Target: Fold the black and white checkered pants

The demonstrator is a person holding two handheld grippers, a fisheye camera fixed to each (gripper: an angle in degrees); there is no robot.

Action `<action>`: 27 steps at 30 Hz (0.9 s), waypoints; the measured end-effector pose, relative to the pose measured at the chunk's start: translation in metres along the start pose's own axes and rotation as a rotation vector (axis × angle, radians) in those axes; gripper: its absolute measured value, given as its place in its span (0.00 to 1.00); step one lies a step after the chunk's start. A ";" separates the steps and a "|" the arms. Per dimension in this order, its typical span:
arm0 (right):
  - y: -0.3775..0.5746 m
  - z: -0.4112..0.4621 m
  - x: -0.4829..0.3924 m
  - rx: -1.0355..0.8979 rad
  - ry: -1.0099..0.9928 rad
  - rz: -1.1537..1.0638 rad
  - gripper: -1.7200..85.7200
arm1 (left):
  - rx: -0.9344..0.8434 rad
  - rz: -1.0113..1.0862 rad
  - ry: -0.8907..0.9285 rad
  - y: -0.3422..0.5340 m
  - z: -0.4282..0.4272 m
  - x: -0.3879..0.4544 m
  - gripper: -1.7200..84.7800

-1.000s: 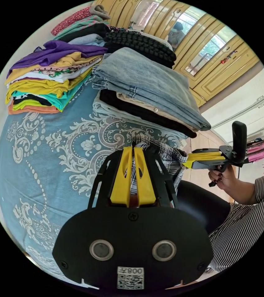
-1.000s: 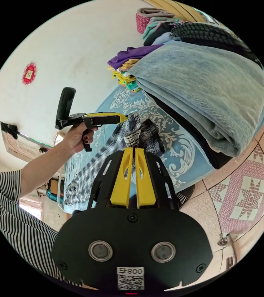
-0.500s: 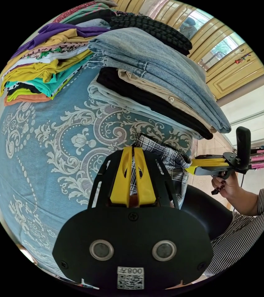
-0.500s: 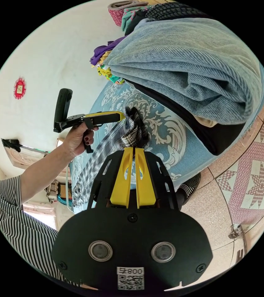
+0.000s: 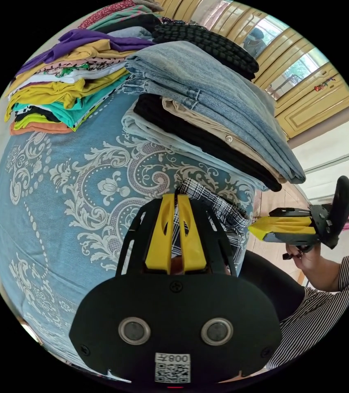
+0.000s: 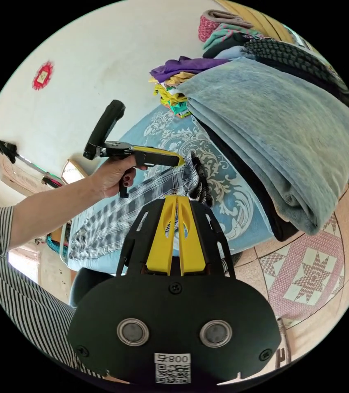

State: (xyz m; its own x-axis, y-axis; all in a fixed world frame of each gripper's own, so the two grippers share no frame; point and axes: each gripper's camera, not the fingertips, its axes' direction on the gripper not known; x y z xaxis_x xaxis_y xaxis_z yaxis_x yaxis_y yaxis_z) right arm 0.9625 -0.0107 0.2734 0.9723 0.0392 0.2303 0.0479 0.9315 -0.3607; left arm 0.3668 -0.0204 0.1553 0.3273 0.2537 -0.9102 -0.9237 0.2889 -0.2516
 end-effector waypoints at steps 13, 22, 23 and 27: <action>-0.047 0.015 -0.062 -0.068 0.056 0.038 0.02 | 0.221 -0.316 0.059 0.252 -0.084 -0.053 0.04; -0.095 0.012 -0.177 -0.097 0.087 -0.097 0.02 | 0.261 -0.891 -0.117 0.537 -0.113 -0.066 0.03; -0.101 0.020 -0.208 -0.127 0.050 -0.159 0.02 | 0.266 -0.949 -0.144 0.571 -0.118 -0.067 0.03; -0.105 0.071 -0.321 -0.302 -0.107 -0.397 0.02 | 0.315 -1.170 -0.215 0.682 -0.132 -0.075 0.02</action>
State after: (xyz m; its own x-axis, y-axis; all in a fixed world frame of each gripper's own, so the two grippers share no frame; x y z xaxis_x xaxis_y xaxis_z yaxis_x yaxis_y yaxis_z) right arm 0.6291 -0.0952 0.3011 0.8376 -0.2449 0.4883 0.4881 0.7367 -0.4679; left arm -0.3137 0.0357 0.0082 0.9794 -0.1696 -0.1097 0.0266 0.6467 -0.7622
